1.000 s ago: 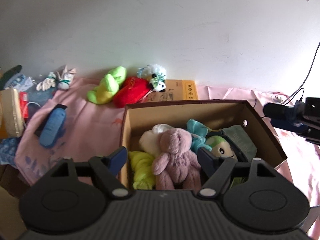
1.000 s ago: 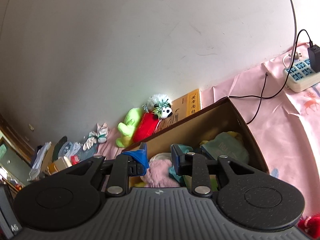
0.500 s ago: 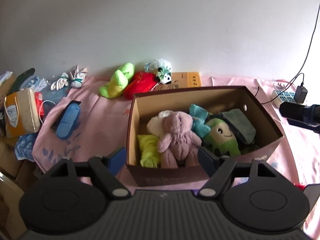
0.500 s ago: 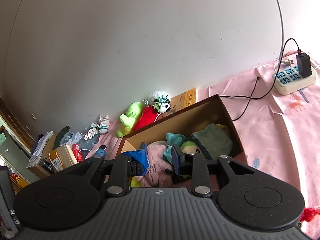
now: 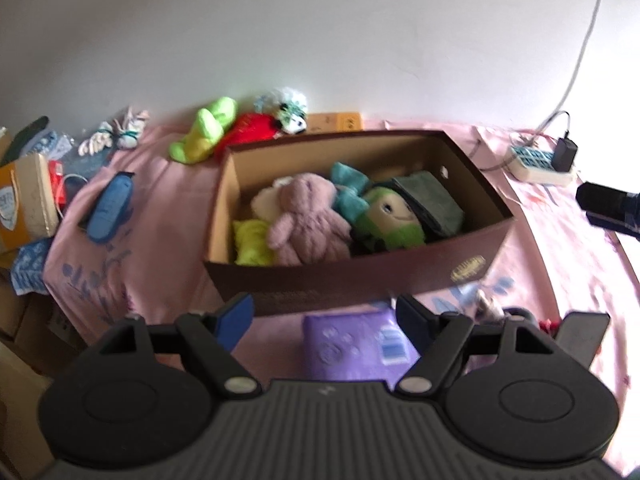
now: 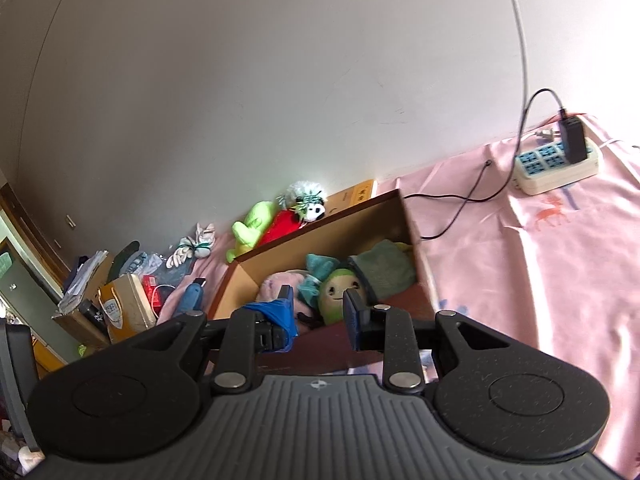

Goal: Organize soft objects
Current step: 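Withdraw both tools from the box back toward the pile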

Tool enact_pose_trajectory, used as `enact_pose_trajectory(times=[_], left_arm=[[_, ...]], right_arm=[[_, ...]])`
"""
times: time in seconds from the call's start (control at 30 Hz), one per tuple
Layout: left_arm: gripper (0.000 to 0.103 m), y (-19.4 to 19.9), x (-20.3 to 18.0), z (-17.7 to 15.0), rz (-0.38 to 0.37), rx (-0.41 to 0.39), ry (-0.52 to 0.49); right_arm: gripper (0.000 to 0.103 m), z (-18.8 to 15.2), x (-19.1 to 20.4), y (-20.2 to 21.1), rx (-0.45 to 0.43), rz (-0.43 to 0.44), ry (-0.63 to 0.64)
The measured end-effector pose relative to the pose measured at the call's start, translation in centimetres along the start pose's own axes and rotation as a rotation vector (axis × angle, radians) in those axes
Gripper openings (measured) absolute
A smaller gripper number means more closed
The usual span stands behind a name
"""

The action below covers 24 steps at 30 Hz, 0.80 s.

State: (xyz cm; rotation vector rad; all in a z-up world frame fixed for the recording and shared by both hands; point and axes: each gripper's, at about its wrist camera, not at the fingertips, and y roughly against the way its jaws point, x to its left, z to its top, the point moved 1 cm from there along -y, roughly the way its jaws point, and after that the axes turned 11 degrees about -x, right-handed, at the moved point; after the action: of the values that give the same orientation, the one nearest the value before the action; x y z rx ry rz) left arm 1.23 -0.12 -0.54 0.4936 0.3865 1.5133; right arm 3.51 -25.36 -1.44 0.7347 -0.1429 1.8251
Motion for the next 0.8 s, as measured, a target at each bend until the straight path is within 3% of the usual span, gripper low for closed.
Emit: enact_pose_trajectory(times=[0.33,0.6,0.8], left_arm=[[0.078,0.4,-4.0,-1.9,-0.07,0.032,-0.039],[0.078,-1.2,-6.3,-3.0,-0.125,0.109,-0.003],[0.078,-2.0,-7.8,-3.6,-0.116,0.137,0.006]], right_arm=[[0.01,0.1,-4.5,3.8,-0.017,-0.095,-0.015],[0.01,-1.3,-8.0,5.3,0.035,-0.163,-0.04],[0.01,-2.2,-9.7,6.1,0.074,-0.188,-0.04]])
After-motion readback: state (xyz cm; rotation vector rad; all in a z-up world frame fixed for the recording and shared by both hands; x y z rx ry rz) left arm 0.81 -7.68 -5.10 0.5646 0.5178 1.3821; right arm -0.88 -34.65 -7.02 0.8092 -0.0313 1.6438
